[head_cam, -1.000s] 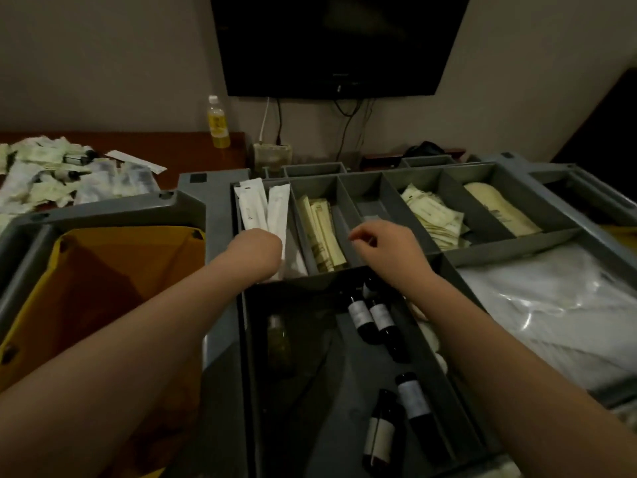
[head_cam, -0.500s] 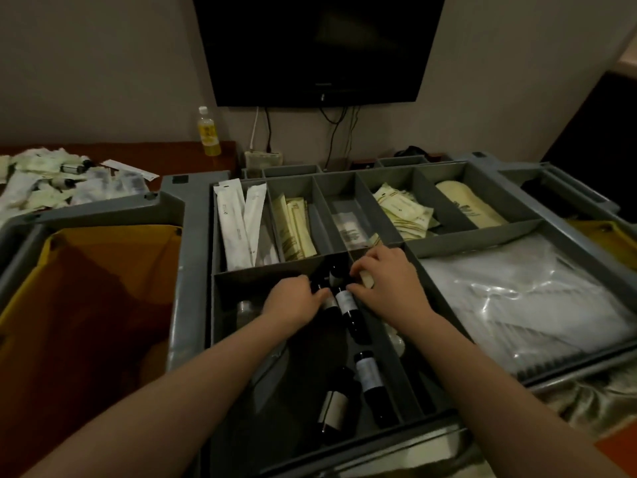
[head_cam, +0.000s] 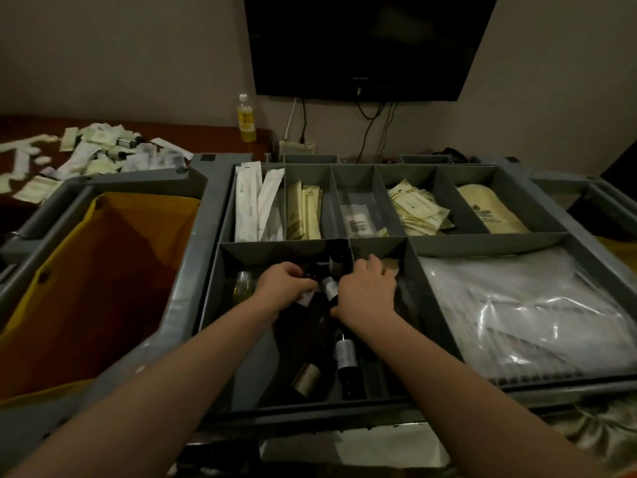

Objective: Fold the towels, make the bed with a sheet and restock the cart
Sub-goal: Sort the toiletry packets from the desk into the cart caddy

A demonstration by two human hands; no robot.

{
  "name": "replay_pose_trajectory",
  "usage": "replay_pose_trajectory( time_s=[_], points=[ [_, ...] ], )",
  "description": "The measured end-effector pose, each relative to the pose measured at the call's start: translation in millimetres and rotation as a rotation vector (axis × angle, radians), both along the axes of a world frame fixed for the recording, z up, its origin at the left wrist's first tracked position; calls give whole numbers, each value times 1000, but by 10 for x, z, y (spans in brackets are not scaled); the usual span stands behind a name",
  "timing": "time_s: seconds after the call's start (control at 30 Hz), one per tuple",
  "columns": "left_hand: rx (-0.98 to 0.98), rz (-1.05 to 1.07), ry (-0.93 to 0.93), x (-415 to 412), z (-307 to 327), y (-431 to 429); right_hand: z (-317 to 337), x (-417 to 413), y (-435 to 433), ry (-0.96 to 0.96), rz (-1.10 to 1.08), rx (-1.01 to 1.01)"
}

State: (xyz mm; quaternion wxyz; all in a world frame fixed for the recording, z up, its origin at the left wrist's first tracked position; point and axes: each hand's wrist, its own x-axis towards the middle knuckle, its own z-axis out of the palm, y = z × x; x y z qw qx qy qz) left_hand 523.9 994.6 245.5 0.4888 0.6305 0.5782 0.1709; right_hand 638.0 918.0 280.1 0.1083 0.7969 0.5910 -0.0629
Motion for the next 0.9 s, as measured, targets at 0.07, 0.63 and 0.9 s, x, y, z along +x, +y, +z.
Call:
replay_pose_trajectory(
  time_s=[0.07,0.63,0.9],
  points=[
    [28,-15,-22,-11,-26,-36,14,13,-27,50,-15,1],
    [58,-107,-273,-86,-21,-144,-10,201,-38,359,-105,480],
    [87,-193,-276,72,-23,-206,-15,250,1,498,-183,496]
  ],
)
